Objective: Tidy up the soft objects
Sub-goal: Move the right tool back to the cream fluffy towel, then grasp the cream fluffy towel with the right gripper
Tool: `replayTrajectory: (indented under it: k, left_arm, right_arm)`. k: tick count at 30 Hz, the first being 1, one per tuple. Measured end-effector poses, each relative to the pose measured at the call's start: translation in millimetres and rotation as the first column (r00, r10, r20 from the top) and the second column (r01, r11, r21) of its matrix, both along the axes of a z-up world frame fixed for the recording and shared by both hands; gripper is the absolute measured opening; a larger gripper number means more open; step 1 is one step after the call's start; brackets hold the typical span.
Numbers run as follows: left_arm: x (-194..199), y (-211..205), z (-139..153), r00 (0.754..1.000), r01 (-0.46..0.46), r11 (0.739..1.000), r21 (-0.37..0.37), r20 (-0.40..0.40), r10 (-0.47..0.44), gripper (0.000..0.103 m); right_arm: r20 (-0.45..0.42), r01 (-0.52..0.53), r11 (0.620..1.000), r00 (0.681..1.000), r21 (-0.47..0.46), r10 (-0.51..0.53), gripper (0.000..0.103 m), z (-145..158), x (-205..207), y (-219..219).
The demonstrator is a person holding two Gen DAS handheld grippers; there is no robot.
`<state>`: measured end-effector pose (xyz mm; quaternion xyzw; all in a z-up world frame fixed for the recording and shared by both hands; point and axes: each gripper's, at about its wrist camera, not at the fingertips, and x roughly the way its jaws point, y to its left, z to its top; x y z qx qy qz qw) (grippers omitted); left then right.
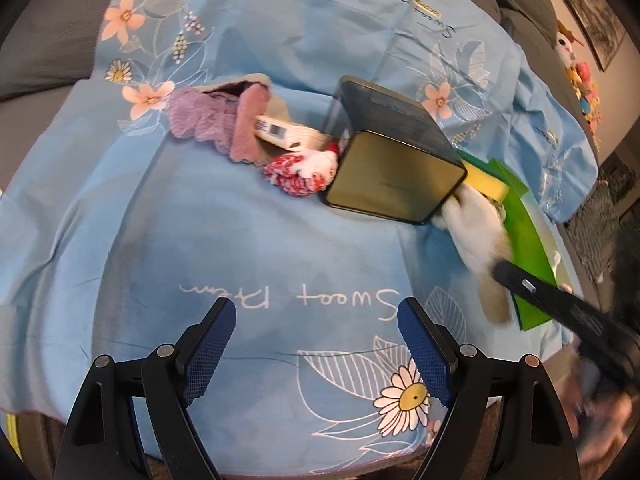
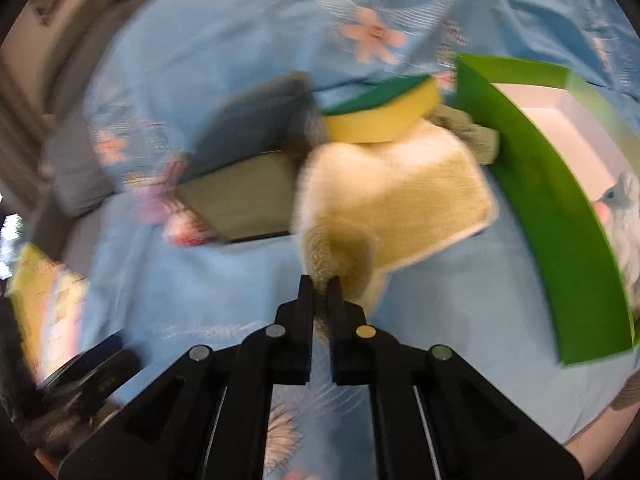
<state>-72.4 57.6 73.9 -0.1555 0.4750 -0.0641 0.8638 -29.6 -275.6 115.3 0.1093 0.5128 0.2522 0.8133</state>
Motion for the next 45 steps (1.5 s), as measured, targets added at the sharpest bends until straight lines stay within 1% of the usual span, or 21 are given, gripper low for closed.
replayTrajectory:
  k: [2,5,9,12,15,17,18,19,21,24,28,31,33,34,35,36,37,38,40,41,45]
  left_arm:
    - [1,5,-1,1.000,-0.014,1.000,-0.021,-0.008,0.014,0.084]
    - [-1,10,2,1.000,-0.022,0.999,-0.047,-0.005,0.021,0.084]
    - [-2,16,5,0.999,-0.037,0.998,-0.052,0.008,0.037,0.084]
    - [-3,24,7,0.999,-0.051,0.996,-0.071,0.005,0.051,0.084]
    - [-6,36,10,0.997,-0.070,0.994,-0.083,0.015,0.072,0.084]
    - [-6,48,11,0.994,-0.106,0.991,-0.084,0.016,0.108,0.084]
    - [-7,52,10,0.992,-0.121,0.989,-0.084,0.013,0.122,0.084]
    - [-6,58,9,0.990,-0.141,0.986,-0.085,0.004,0.142,0.084]
    - [-6,68,3,0.986,-0.169,0.982,-0.088,-0.019,0.168,0.084]
    - [-7,72,-5,0.985,-0.172,0.982,-0.082,-0.049,0.168,0.084]
    - [-5,64,-16,0.989,-0.129,0.990,-0.056,-0.085,0.124,0.084]
    - [-4,52,-22,0.993,-0.068,0.994,-0.085,-0.101,0.060,0.084]
    - [-2,45,-27,0.994,-0.037,0.995,-0.092,-0.109,0.027,0.084]
    - [-1,39,-30,0.993,-0.027,0.996,-0.084,-0.121,0.016,0.084]
    - [0,34,-32,0.992,-0.019,0.997,-0.081,-0.128,0.009,0.084]
    - [1,31,-34,0.991,-0.012,0.997,-0.082,-0.132,0.001,0.084]
    - [2,27,-36,0.991,0.002,0.996,-0.088,-0.136,-0.014,0.084]
    - [4,23,-39,0.990,0.011,0.995,-0.095,-0.139,-0.024,0.084]
    - [6,19,-42,0.989,0.005,0.996,-0.093,-0.144,-0.019,0.084]
    - [6,18,-42,0.990,0.002,0.996,-0.090,-0.143,-0.015,0.084]
    - [9,13,-44,0.991,0.005,0.995,-0.100,-0.133,-0.018,0.084]
  right_arm:
    - [0.025,-0.026,1.000,0.999,0.017,0.026,0.006,15,-15,-2]
    - [0.036,-0.072,0.992,0.997,0.106,0.068,0.006,37,-35,-3]
    - [0.079,-0.150,0.975,0.987,0.166,0.139,0.006,59,-46,8]
    - [0.063,-0.197,0.947,0.980,0.254,0.187,0.006,72,-43,21]
    - [0.098,-0.269,0.908,0.963,0.322,0.251,0.006,89,-49,34]
    - [0.121,-0.315,0.883,0.949,0.348,0.291,0.006,98,-54,43]
    - [0.125,-0.324,0.881,0.946,0.344,0.299,0.006,99,-56,49]
    - [0.117,-0.321,0.886,0.947,0.336,0.298,0.006,95,-55,52]
    - [0.058,-0.276,0.914,0.961,0.297,0.272,0.007,78,-47,59]
    - [-0.030,-0.219,0.949,0.972,0.228,0.232,0.008,41,-34,64]
    - [-0.137,-0.154,0.984,0.977,0.093,0.166,0.009,-10,-20,71]
    - [-0.170,-0.105,0.994,0.980,-0.010,0.102,0.009,-34,-11,72]
    - [-0.178,-0.087,0.996,0.981,-0.023,0.082,0.014,-39,-7,70]
    - [-0.185,-0.081,0.997,0.980,-0.016,0.077,0.022,-38,-6,68]
    - [-0.185,-0.075,0.997,0.980,0.000,0.074,0.035,-36,-5,65]
    - [-0.171,-0.065,0.998,0.983,0.022,0.068,0.044,-31,-5,61]
    - [-0.154,-0.055,0.998,0.986,0.032,0.059,0.063,-27,-3,59]
    - [-0.124,-0.043,0.998,0.991,0.038,0.047,0.075,-21,-3,55]
    - [-0.097,-0.040,0.998,0.994,0.043,0.044,0.077,-17,-2,52]
    - [-0.102,-0.041,0.998,0.994,0.045,0.045,0.077,-19,0,51]
    - [-0.172,-0.058,0.993,0.982,0.100,0.075,0.078,-36,6,59]
